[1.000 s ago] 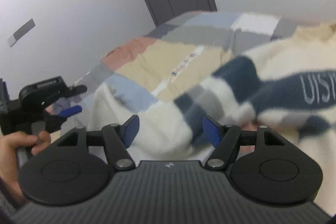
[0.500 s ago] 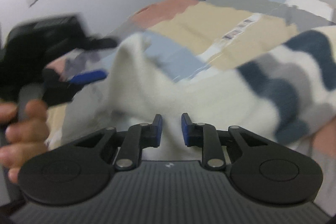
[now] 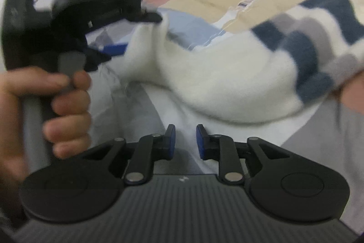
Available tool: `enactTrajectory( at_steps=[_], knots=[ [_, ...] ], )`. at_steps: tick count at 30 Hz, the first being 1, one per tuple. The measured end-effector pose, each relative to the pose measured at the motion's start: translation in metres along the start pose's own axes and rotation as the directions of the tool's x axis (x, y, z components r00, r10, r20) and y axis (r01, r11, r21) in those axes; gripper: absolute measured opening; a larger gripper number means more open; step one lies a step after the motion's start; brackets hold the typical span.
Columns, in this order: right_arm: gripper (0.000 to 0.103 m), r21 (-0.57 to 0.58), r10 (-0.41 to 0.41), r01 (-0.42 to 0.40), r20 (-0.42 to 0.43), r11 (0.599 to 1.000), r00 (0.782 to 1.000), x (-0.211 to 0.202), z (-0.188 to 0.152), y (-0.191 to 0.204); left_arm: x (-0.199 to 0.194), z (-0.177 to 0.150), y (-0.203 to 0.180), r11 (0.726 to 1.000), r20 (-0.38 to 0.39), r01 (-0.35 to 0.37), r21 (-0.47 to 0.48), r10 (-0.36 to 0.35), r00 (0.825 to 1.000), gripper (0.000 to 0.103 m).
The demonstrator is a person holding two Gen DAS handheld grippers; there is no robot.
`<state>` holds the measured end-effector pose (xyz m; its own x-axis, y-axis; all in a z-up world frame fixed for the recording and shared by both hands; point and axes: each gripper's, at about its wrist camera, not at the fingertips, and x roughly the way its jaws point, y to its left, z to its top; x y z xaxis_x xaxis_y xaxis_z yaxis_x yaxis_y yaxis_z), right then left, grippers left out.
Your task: Fold large clothes
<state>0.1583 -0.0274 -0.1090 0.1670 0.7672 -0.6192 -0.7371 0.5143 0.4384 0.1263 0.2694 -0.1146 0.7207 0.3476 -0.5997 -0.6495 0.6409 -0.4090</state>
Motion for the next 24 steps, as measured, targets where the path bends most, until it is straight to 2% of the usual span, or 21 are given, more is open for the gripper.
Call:
enactTrajectory(
  at_steps=[2,3,4,6,7,10,12,13,16,17,19,20,22,24],
  knots=[
    [0.027,0.048,0.000,-0.002,0.027,0.999,1.000,-0.011,0.005,0.000,0.007,0.001,0.002,1.000,-0.010,-0.019,-0.014,0.019,1.000,0.069],
    [0.040,0.088,-0.008,0.005,0.039,0.996,0.999,-0.019,0.007,-0.004,0.011,0.003,0.002,0.999,-0.018,-0.028,-0.029,0.028,0.999,0.069],
    [0.058,0.142,-0.024,0.016,0.057,0.990,0.998,-0.027,0.009,-0.009,0.015,0.004,0.003,0.998,-0.021,-0.033,-0.044,0.032,0.999,0.069],
    [0.074,0.271,-0.048,0.017,0.107,0.962,0.993,-0.040,0.010,-0.025,0.020,0.006,0.000,0.997,-0.012,-0.058,-0.052,0.057,0.998,0.070],
    [0.075,0.341,-0.067,0.022,0.123,0.940,0.990,-0.045,0.010,-0.035,0.023,0.007,-0.002,0.996,-0.009,-0.068,-0.059,0.067,0.998,0.070],
    [0.075,0.493,-0.123,0.045,0.127,0.869,0.984,-0.045,0.010,-0.065,0.032,0.006,-0.004,0.988,-0.014,-0.105,-0.117,0.104,0.994,0.070],
    [0.074,0.539,-0.125,0.035,0.132,0.842,0.983,-0.037,0.011,-0.078,0.038,0.002,-0.006,0.974,-0.006,-0.156,-0.164,0.157,0.988,0.068],
    [0.073,0.544,-0.130,0.040,0.129,0.838,0.983,-0.032,0.013,-0.083,0.039,-0.004,-0.008,0.964,0.008,-0.180,-0.195,0.185,0.983,0.063],
    [0.072,0.517,-0.126,0.044,0.125,0.855,0.984,-0.019,0.024,-0.090,0.036,-0.017,-0.024,0.949,0.045,-0.253,-0.190,0.266,0.963,0.039],
    [0.069,0.516,-0.119,0.037,0.127,0.856,0.985,-0.017,0.028,-0.092,0.033,-0.019,-0.027,0.947,0.055,-0.243,-0.208,0.260,0.964,0.032],
    [0.050,0.521,-0.127,0.052,0.109,0.852,0.986,-0.011,0.035,-0.099,0.030,-0.019,-0.028,0.950,0.065,-0.223,-0.220,0.242,0.968,0.026],
    [0.045,0.517,-0.133,0.063,0.100,0.854,0.986,-0.011,0.038,-0.102,0.028,-0.018,-0.027,0.952,0.073,-0.207,-0.226,0.229,0.971,0.024],
    [0.032,0.502,-0.128,0.063,0.097,0.863,0.987,-0.009,0.044,-0.106,0.023,-0.013,-0.015,0.949,0.089,-0.109,-0.296,0.141,0.986,0.022],
    [0.029,0.487,-0.105,0.035,0.118,0.873,0.987,-0.009,0.047,-0.108,0.016,-0.003,-0.003,0.934,0.135,0.043,-0.356,0.006,0.991,0.021]
  ],
)
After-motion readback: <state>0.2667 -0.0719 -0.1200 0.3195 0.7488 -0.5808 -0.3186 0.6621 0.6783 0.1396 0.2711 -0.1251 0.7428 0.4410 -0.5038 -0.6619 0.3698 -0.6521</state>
